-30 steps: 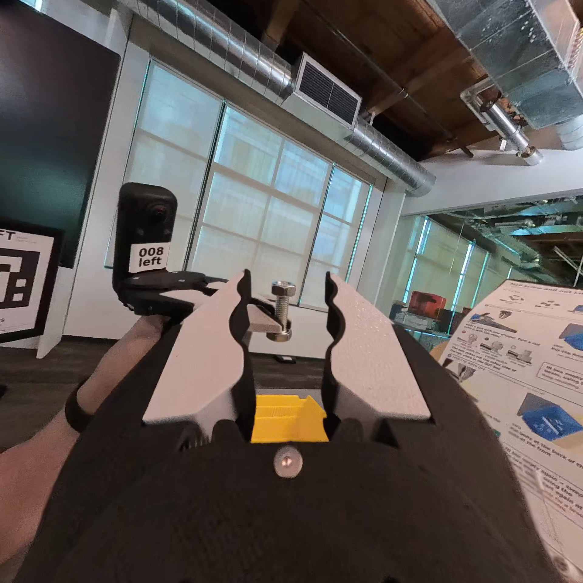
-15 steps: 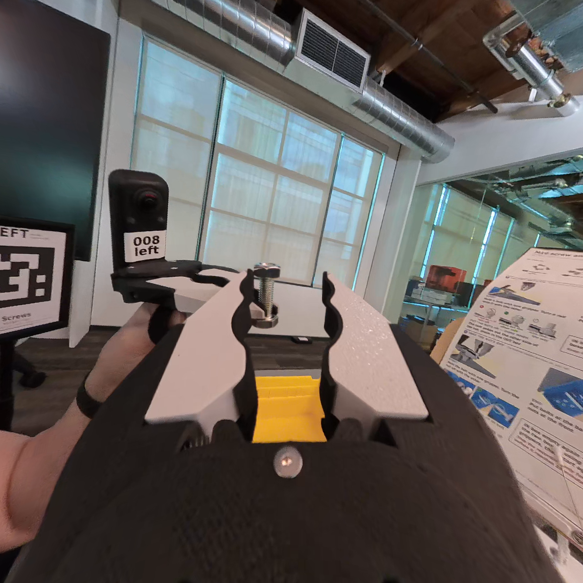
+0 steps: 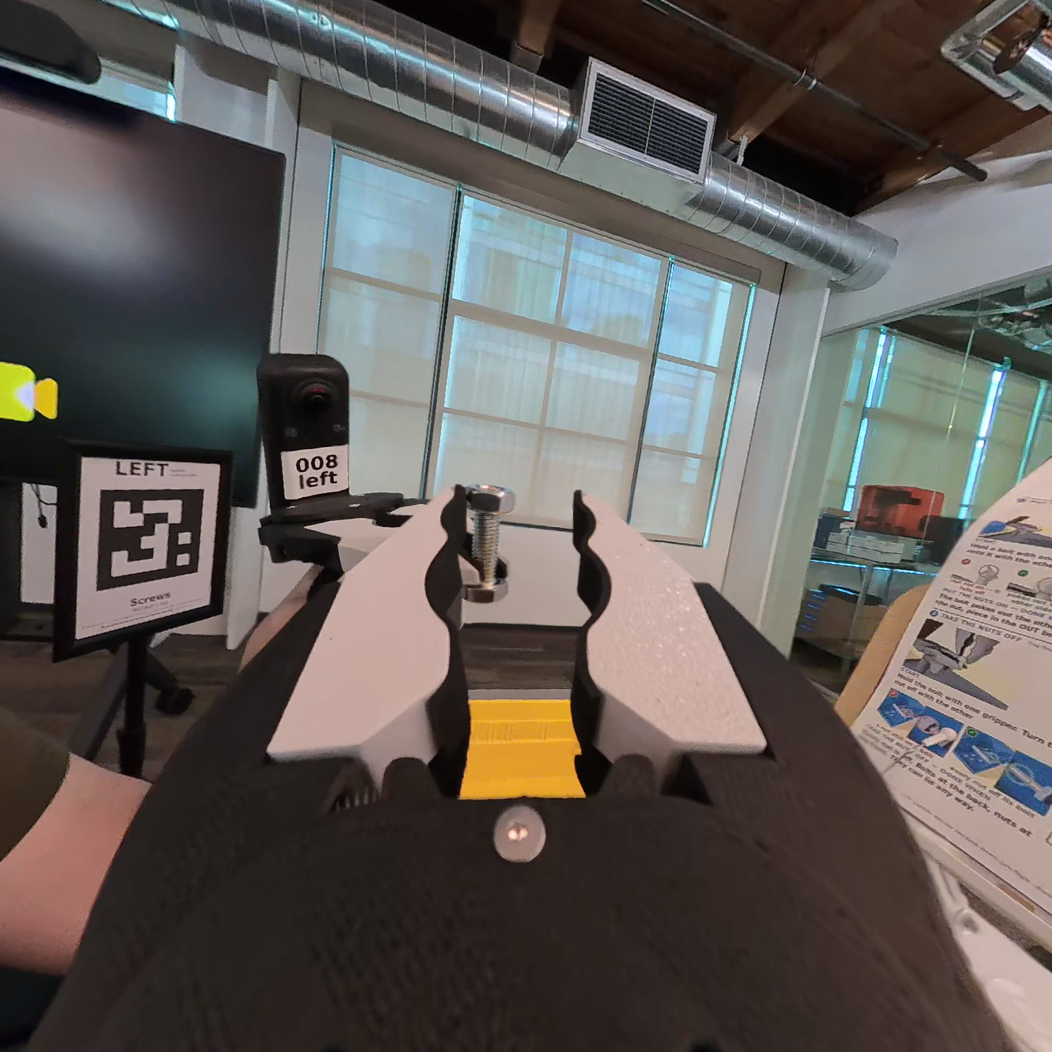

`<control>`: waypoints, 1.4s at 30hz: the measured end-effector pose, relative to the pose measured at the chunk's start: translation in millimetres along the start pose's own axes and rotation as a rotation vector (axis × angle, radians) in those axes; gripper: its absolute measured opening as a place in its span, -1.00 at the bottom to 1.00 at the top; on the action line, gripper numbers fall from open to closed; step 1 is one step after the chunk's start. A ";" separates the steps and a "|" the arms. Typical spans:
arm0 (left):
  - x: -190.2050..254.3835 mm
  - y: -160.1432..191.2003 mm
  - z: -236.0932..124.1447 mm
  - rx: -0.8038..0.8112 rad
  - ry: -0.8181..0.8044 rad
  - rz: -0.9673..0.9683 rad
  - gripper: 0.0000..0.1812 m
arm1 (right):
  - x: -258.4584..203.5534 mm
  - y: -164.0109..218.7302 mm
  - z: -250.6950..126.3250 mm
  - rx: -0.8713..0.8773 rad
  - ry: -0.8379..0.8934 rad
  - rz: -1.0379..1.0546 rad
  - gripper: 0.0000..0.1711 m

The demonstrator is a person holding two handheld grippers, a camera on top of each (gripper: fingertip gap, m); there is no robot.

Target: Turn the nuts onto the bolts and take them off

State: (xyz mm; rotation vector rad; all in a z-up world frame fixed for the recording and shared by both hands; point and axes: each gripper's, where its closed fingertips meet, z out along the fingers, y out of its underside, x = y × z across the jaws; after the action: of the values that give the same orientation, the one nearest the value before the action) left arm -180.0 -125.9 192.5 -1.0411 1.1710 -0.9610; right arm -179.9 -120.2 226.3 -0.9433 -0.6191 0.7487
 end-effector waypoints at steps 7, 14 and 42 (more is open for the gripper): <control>-2.8 -1.6 -2.7 0.007 -0.001 -0.013 -0.92 | 4.8 -8.8 -6.3 0.029 -0.008 0.021 -0.61; 1.1 0.0 0.2 0.000 0.005 -0.008 -0.92 | -1.2 1.4 2.3 -0.009 -0.013 -0.003 -0.61; 16.6 13.4 -3.3 -0.099 0.186 -0.122 -0.92 | 81.7 58.4 -128.1 -0.705 0.194 -0.013 -0.82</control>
State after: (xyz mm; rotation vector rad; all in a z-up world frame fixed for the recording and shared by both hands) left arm -180.2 -138.9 175.3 -1.1309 1.3312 -1.1236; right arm -52.2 -95.3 128.5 -1.6351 -0.7296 0.4118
